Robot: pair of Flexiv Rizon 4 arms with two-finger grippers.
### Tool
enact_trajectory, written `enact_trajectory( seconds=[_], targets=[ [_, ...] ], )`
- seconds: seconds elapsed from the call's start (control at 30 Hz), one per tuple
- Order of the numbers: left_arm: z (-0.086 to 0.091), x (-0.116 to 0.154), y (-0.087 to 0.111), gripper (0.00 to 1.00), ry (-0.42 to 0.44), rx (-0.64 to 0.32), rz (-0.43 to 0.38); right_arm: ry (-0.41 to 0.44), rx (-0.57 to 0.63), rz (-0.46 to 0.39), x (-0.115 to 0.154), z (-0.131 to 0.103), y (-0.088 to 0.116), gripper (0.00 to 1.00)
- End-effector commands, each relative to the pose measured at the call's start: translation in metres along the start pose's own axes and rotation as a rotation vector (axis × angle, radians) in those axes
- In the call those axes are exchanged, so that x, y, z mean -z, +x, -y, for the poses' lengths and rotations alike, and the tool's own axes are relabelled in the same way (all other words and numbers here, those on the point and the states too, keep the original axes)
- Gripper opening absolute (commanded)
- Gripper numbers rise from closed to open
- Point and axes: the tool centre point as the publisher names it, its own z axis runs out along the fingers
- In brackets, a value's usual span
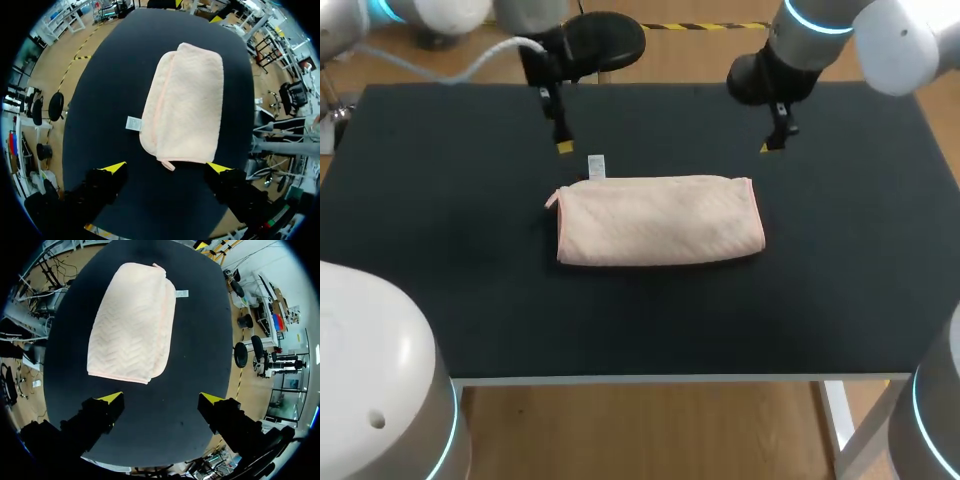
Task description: Fold the towel
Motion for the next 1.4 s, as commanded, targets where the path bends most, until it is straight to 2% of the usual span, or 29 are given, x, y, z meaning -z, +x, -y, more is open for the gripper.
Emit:
enact_trajectory(
  seconds=[0.03, 0.07, 0.2, 0.27, 0.4, 0.47, 0.67, 0.77, 0.97, 1.03, 1.4],
  targets=[
    [-0.025, -0.002, 0.006, 1.0, 0.337, -0.107, -0.024, 0.002, -0.004, 0.0, 0.006, -0.001, 0.0, 1.0],
    [-0.026, -0.003, 0.007, 1.0, 0.4, -0.156, -0.019, 0.003, -0.004, 0.0, 0.006, -0.002, 0.0, 1.0],
    [-0.029, 0.0, 0.005, 1.0, 0.457, -0.292, -0.001, 0.01, -0.008, 0.003, 0.006, -0.005, -0.003, 1.0],
    [-0.027, 0.001, 0.004, 1.0, 0.437, -0.352, -0.023, 0.016, -0.016, 0.007, 0.006, -0.006, -0.005, 1.0],
    [-0.028, -0.004, 0.005, 1.0, 0.45, -0.418, -0.071, 0.027, -0.032, 0.01, 0.006, -0.005, -0.009, 1.0],
    [-0.028, -0.008, 0.008, 1.0, 0.423, -0.438, -0.101, 0.034, -0.033, 0.01, 0.006, -0.004, -0.01, 1.0],
    [-0.027, -0.017, 0.019, 1.0, 0.415, -0.448, -0.153, 0.081, -0.008, -0.022, 0.003, 0.002, -0.008, 1.0],
    [-0.026, -0.019, 0.022, 1.0, 0.392, -0.403, -0.125, 0.082, -0.003, -0.027, 0.002, 0.006, -0.008, 1.0],
    [-0.025, -0.021, 0.027, 1.0, 0.435, -0.314, -0.079, 0.088, 0.015, -0.034, 0.005, 0.015, -0.007, 1.0],
    [-0.022, -0.022, 0.03, 1.0, 0.425, -0.314, -0.08, 0.104, 0.05, -0.038, 0.007, 0.018, -0.007, 1.0],
    [-0.02, -0.023, 0.03, 1.0, 0.414, -0.314, -0.086, 0.104, 0.05, -0.038, 0.007, 0.018, -0.007, 1.0]
  ],
)
